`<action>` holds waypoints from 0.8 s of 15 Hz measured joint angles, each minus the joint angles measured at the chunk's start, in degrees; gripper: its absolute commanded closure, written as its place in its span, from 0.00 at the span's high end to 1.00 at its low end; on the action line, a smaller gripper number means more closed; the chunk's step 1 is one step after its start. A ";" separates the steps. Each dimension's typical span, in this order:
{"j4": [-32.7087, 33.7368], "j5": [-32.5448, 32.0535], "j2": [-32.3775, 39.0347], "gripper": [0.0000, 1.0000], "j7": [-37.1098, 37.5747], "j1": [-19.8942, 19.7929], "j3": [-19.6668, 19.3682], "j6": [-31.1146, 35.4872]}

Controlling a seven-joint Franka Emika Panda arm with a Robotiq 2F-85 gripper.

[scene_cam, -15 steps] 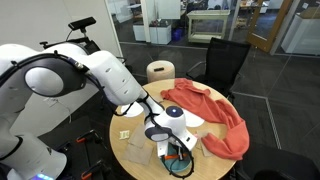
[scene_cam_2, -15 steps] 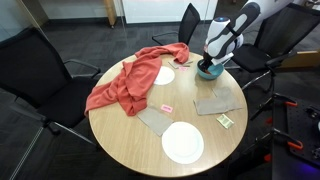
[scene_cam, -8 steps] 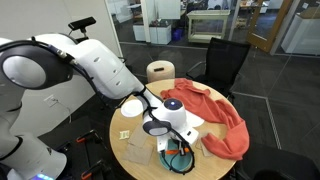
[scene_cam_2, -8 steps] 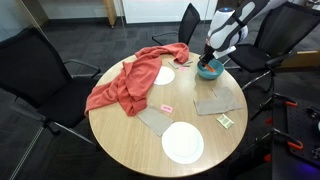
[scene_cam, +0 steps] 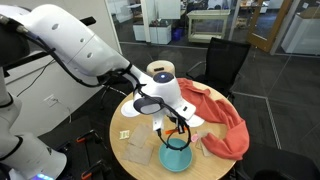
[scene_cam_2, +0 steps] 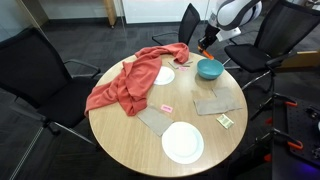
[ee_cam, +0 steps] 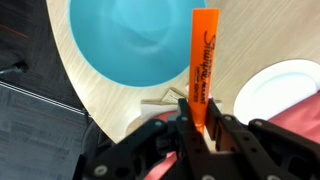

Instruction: Move orange object from the blue bowl and place it on the table

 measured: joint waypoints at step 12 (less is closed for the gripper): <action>-1.17 0.33 1.16 0.05 8.73 11.82 5.20 -0.07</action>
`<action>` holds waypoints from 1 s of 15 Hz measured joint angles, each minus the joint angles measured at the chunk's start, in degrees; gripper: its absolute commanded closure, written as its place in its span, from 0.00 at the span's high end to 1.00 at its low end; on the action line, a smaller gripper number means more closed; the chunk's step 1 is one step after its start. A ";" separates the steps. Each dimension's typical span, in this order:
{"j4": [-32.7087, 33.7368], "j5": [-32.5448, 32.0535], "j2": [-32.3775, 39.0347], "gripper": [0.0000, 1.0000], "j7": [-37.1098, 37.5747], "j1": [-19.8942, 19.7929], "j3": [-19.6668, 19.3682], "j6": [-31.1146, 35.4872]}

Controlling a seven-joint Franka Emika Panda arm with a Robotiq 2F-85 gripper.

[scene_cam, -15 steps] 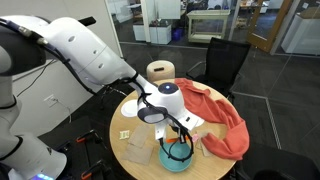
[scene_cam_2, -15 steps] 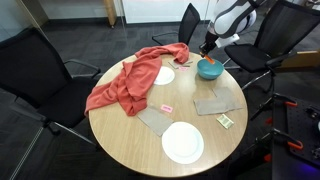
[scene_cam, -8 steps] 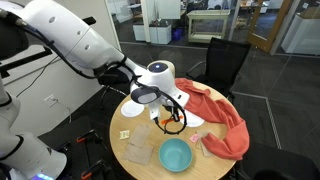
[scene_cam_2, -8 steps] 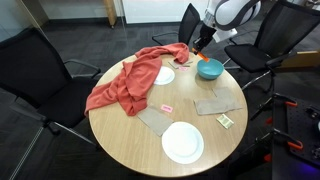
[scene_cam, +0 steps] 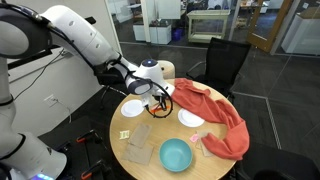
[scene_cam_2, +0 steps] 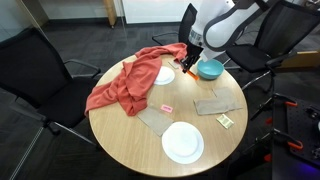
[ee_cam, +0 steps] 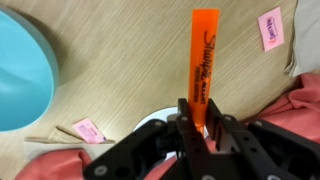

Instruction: Move orange object from the blue bowl and place it on the table

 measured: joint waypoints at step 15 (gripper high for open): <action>11.08 0.26 17.90 0.05 4.83 5.43 1.59 9.03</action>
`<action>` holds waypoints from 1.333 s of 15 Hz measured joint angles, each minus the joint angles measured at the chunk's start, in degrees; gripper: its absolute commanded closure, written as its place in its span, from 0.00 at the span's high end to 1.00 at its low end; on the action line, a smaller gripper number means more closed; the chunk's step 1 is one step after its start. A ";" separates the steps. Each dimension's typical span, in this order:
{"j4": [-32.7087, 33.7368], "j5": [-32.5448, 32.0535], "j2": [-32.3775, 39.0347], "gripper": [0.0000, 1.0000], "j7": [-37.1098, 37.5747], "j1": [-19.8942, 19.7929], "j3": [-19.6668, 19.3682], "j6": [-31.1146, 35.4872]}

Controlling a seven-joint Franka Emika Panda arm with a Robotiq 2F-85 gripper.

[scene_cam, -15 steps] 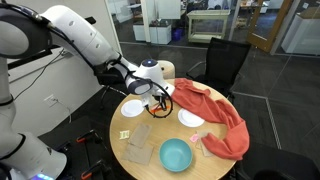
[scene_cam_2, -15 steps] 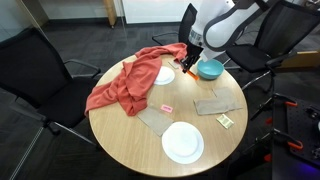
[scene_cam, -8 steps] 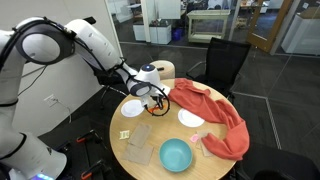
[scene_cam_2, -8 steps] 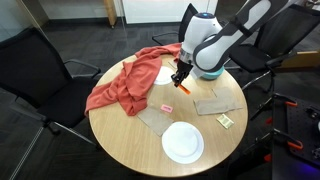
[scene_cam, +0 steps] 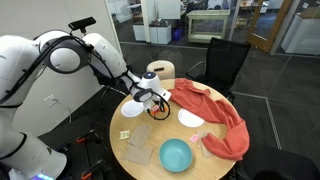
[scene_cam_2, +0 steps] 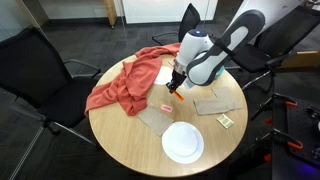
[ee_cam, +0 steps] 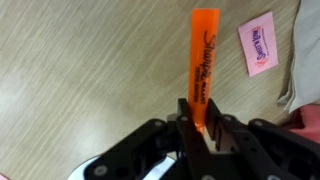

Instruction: Move orange object from the blue bowl and place it on the table

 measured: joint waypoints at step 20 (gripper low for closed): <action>0.61 1.95 2.71 1.00 0.02 0.87 0.37 5.90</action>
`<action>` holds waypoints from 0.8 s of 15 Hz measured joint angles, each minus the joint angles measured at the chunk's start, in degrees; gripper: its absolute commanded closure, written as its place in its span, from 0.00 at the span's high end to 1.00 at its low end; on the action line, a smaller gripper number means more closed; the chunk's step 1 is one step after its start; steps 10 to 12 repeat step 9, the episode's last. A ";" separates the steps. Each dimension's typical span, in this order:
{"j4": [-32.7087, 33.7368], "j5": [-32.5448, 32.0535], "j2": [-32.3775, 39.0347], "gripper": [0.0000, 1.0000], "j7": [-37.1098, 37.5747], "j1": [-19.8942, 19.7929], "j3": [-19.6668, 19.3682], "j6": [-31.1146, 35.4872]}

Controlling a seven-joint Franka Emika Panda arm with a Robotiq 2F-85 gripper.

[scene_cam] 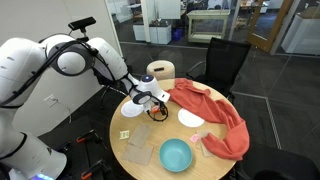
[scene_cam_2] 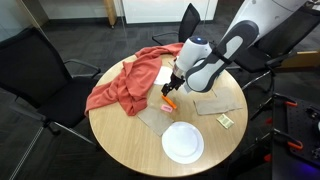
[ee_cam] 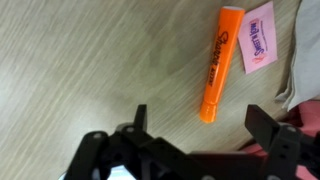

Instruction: Move orange object from the blue bowl and place it on the table

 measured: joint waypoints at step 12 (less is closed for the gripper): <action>-10.02 0.69 -8.02 1.00 -0.02 -1.36 2.23 4.49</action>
